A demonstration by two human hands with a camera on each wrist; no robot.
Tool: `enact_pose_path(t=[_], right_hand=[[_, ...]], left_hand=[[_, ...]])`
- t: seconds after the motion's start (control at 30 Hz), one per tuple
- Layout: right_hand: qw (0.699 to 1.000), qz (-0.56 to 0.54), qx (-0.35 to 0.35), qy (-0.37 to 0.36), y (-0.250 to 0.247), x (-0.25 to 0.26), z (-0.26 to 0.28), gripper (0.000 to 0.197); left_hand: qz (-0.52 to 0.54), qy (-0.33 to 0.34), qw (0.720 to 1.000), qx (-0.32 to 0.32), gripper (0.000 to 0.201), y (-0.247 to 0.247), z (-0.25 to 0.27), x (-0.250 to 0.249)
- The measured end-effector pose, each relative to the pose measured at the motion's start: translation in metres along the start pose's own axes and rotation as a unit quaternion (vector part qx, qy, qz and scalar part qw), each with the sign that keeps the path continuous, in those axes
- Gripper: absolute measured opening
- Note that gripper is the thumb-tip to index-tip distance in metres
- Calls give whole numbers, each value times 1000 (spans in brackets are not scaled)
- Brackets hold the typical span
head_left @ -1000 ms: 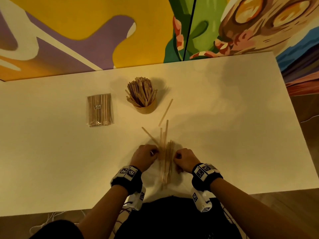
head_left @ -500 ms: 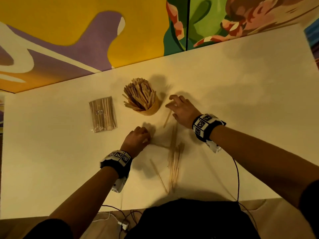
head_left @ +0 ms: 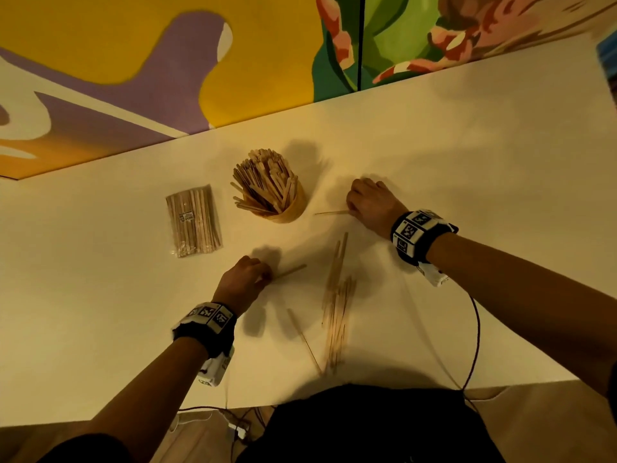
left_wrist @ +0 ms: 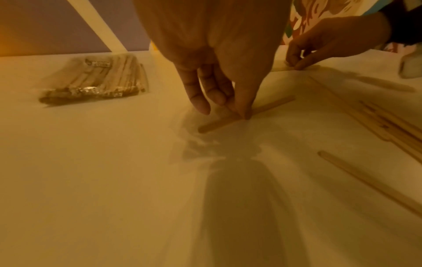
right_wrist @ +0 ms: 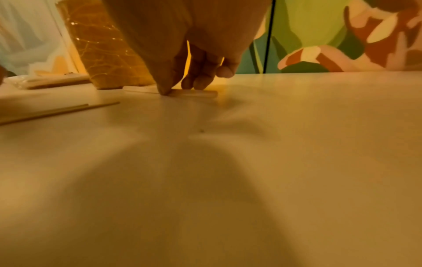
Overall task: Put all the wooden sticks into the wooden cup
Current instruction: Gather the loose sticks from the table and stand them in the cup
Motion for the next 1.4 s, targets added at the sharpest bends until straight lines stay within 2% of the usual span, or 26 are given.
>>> enact_pose_path(t=[0.17, 0.3, 0.37, 0.4, 0.5, 0.67, 0.73, 0.93, 1.0, 1.13, 1.17, 1.2, 1.33, 1.4], right_hand=[[991, -57, 60, 106, 7, -21, 33, 18], [954, -154, 92, 238, 14, -29, 85, 12], [940, -168, 125, 271, 25, -19, 116, 6], [930, -188, 144, 282, 32, -11, 131, 2], [890, -278, 188, 309, 57, 18, 165, 13], [833, -375, 196, 357, 81, 49, 175, 9], [825, -390, 184, 366, 85, 54, 172, 10], [827, -417, 146, 347, 88, 71, 177, 12], [817, -440, 143, 345, 89, 69, 181, 12], [778, -498, 133, 360, 94, 52, 197, 12], [765, -513, 133, 365, 95, 47, 201, 12], [757, -524, 134, 368, 96, 43, 203, 12], [756, -526, 134, 366, 92, 23, 208, 17], [759, -524, 129, 363, 89, 13, 206, 19]], left_hand=[[30, -99, 994, -25, 14, 7, 26, 13], [136, -168, 975, -44, 8, 32, 59, 16], [167, -184, 968, -32, 4, 48, 71, 9], [184, -184, 965, -23, 3, 56, 75, 2], [265, -178, 948, -14, 8, 74, 78, -25], [258, -149, 953, -47, 8, 75, 51, -67], [240, -132, 960, -60, 12, 69, 38, -78], [164, -75, 981, -69, 16, 58, 18, -110], [138, -67, 986, -65, 28, 62, 17, -115], [81, -72, 992, -59, 85, 79, 21, -119], [68, -67, 993, -65, 92, 81, 21, -123], [55, -60, 994, -73, 90, 82, 21, -126], [60, -58, 993, -87, 51, 73, 13, -136], [22, -47, 997, -63, 47, 68, 8, -137]])
Point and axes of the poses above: each hand's wrist, its own z-axis away from the middle knuckle, its own y-axis out of the palm, x = y × z, the point moved 7 cm from there along -z, towards the middle knuckle, and after that the axes turned 7 degrees about y, right-handed, at the moved point
